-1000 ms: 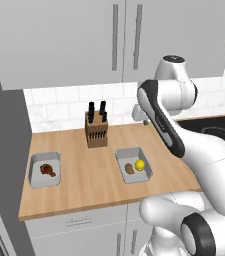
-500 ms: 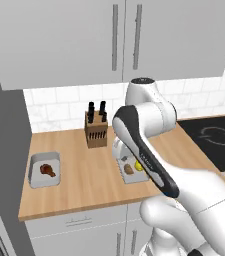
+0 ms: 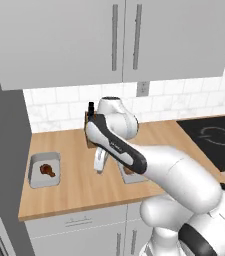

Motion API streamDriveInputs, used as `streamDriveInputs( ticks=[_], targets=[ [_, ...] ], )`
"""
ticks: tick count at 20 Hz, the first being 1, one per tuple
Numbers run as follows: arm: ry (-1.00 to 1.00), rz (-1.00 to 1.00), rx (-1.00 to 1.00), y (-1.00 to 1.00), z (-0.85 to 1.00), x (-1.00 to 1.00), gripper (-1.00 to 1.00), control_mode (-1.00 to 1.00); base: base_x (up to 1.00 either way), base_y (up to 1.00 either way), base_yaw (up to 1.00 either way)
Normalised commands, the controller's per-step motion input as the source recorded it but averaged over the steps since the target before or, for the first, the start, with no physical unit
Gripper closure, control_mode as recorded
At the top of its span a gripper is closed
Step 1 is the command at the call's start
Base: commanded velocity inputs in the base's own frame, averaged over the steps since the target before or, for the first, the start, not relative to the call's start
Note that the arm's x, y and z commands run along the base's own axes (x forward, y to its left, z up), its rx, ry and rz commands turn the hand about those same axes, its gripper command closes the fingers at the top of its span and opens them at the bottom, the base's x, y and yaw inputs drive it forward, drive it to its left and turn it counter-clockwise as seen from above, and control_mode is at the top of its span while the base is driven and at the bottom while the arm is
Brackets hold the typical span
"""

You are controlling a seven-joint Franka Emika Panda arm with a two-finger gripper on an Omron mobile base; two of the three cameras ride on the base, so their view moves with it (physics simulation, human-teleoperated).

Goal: Take the meat container that has the chicken drumstick and place it on the second highest rack of the freezer. Then take the vegetable container that has the sweet potato and lemon and place it on the highest rack of the freezer.

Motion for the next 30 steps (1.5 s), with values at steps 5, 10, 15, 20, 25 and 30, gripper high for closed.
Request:
streamDriveInputs(
  ticks=[5,10,15,20,25,30],
  targets=[
    [0.06,0.29,-0.05,1.0,-0.64,0.48,-1.0,-1.0,0.0,0.0,0.0],
    [0.0,0.02,-0.16,0.99,-0.23,0.05,-1.0,-1.0,0.0,0.0,0.0],
    [-0.1,0.06,-0.07,0.67,-0.08,0.03,-1.0,-1.0,0.0,0.0,0.0],
    [-0.15,0.03,-0.03,0.38,-0.09,0.32,-1.0,-1.0,0.0,0.0,0.0],
    [-0.05,0.0,-0.01,0.11,-0.19,0.76,-1.0,-1.0,0.0,0.0,0.0],
    [0.0,0.0,-0.09,0.31,-0.46,0.64,-1.0,-1.0,0.0,0.0,0.0]
  ],
)
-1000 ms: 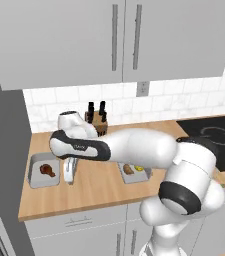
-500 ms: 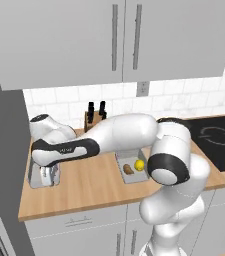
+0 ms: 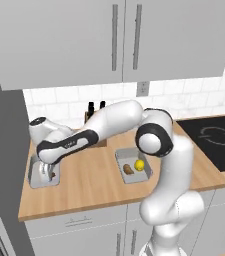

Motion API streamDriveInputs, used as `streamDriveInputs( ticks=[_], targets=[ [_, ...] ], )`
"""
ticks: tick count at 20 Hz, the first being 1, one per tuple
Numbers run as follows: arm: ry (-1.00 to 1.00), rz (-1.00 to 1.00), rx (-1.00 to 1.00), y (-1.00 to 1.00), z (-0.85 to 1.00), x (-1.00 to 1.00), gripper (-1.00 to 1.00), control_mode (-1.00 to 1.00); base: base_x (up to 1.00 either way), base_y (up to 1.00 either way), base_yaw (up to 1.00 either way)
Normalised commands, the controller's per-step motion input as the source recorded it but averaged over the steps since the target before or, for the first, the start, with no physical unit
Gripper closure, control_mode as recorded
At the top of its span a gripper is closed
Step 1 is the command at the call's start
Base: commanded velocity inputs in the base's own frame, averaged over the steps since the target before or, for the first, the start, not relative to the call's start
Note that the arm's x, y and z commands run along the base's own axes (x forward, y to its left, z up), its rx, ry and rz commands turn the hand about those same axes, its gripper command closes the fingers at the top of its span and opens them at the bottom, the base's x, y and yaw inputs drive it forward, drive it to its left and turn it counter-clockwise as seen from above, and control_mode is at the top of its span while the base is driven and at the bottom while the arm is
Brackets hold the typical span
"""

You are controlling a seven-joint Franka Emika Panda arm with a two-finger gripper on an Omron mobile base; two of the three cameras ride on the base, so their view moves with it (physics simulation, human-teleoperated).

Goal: Take the meat container that has the chicken drumstick and place it on the second highest rack of the freezer. Then take the vegetable container that has the sweet potato and lemon and place it on the highest rack of the freezer.

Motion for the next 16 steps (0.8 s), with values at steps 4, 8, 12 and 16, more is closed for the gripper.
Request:
streamDriveInputs(
  ticks=[4,8,12,16],
  targets=[
    [0.0,0.0,-0.14,0.39,-0.69,0.08,-1.0,-1.0,0.0,0.0,0.0],
    [0.0,0.0,-0.09,0.32,-0.32,0.07,-1.0,-1.0,0.0,0.0,0.0],
    [0.0,0.0,-0.03,0.14,-0.03,0.19,-1.0,-1.0,0.0,0.0,0.0],
    [0.0,0.0,0.0,0.02,-0.01,0.26,-1.0,-1.0,0.0,0.0,0.0]
  ],
)
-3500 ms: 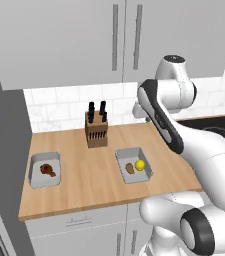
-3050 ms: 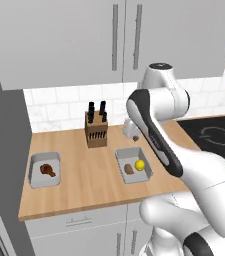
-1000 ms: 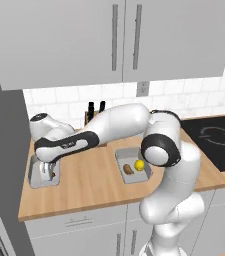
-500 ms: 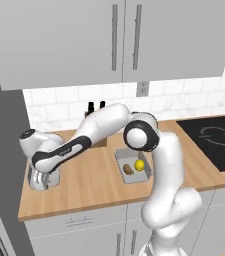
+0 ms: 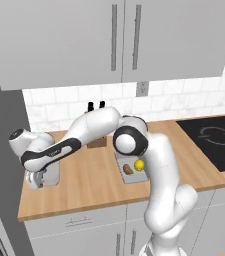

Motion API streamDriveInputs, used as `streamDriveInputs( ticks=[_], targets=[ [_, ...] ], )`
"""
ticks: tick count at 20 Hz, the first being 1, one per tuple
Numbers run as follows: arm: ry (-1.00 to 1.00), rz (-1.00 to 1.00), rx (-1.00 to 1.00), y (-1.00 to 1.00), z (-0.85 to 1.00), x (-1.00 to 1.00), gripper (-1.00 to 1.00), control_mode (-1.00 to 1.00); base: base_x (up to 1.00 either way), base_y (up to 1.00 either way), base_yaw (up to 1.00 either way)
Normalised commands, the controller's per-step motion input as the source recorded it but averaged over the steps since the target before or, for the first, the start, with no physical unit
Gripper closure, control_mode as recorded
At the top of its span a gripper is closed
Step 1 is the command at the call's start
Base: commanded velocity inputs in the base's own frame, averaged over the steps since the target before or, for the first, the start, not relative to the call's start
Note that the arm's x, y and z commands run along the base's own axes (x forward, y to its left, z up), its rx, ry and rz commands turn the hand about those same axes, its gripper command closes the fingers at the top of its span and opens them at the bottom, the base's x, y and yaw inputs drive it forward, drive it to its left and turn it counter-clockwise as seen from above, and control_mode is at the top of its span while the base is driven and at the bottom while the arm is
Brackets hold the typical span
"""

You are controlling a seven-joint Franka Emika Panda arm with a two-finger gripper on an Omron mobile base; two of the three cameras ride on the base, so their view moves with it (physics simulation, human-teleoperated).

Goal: Take the meat container that has the chicken drumstick and place it on the second highest rack of the freezer. Then take the vegetable container that has the sweet potato and lemon and place it on the highest rack of the freezer.

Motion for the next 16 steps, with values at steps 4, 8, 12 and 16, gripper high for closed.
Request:
streamDriveInputs(
  ticks=[4,8,12,16],
  targets=[
    [0.0,0.0,0.0,-0.18,-0.13,0.09,-1.0,-1.0,0.0,0.0,0.0],
    [0.0,0.0,0.03,-0.32,-0.05,-0.01,-1.0,-1.0,0.0,0.0,0.0],
    [0.08,0.0,0.07,-0.41,-0.11,-0.03,-1.0,-1.0,0.0,0.0,0.0],
    [0.04,0.0,0.02,-0.38,-0.29,0.0,-1.0,-1.0,0.0,0.0,0.0]
  ],
)
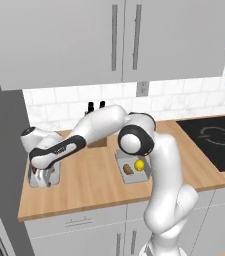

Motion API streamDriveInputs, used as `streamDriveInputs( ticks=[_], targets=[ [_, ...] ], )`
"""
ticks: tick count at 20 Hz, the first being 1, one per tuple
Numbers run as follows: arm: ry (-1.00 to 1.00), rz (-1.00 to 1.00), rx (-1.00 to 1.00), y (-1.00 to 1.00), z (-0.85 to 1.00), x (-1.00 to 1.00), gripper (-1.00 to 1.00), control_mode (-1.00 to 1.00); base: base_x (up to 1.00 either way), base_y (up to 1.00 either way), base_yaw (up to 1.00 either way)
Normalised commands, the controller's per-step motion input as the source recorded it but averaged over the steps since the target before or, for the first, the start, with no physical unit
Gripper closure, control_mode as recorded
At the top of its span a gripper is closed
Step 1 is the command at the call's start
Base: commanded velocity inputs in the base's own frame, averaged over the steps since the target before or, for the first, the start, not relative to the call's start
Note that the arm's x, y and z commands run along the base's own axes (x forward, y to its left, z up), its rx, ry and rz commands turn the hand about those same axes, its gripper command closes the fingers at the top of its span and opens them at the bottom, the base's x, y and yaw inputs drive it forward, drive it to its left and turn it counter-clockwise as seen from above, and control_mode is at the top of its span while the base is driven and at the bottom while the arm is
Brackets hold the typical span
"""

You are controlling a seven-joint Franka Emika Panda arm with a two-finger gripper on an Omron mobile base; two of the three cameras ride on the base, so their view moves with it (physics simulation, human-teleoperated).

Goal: Take the meat container that has the chicken drumstick and place it on the second highest rack of the freezer. Then take the vegetable container that has the sweet potato and lemon and place it on the highest rack of the freezer.

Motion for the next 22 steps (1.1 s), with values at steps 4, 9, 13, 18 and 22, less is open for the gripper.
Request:
streamDriveInputs(
  ticks=[4,9,13,18,22],
  targets=[
    [0.0,0.0,0.0,-0.01,-0.52,0.0,-1.0,-1.0,0.0,0.0,0.0],
    [0.0,0.0,0.0,0.0,-0.41,0.0,-1.0,-1.0,0.0,0.0,0.0],
    [0.0,0.0,0.0,0.0,0.0,0.0,-1.0,-1.0,0.0,0.0,0.0],
    [0.0,0.0,0.0,0.0,0.0,0.0,1.0,-1.0,0.0,0.0,0.0],
    [0.0,0.0,0.0,0.0,0.0,0.0,1.0,-1.0,0.0,0.0,0.0]
  ],
)
